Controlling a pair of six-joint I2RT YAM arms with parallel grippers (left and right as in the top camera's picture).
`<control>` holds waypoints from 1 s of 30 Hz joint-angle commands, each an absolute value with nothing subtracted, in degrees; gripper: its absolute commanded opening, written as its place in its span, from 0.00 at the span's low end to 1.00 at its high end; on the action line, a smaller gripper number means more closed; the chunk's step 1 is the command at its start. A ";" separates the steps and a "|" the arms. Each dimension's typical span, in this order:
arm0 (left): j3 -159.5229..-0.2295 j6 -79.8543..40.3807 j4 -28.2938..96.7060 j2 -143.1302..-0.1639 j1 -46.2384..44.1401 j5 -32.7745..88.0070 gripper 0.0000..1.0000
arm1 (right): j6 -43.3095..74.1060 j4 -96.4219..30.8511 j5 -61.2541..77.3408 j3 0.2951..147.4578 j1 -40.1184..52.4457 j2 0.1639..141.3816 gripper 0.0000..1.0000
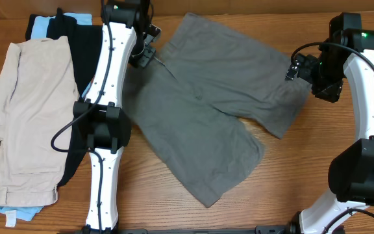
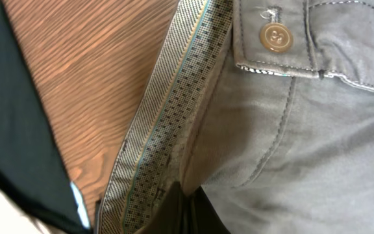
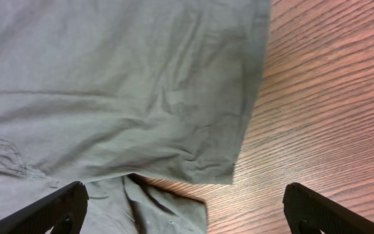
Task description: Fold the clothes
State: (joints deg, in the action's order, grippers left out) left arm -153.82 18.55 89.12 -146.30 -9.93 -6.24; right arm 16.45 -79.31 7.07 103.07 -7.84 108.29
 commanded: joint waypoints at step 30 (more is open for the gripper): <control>-178.76 -3.01 96.64 -134.89 -3.77 6.02 1.00 | 24.97 -85.43 8.69 102.94 12.97 101.56 1.00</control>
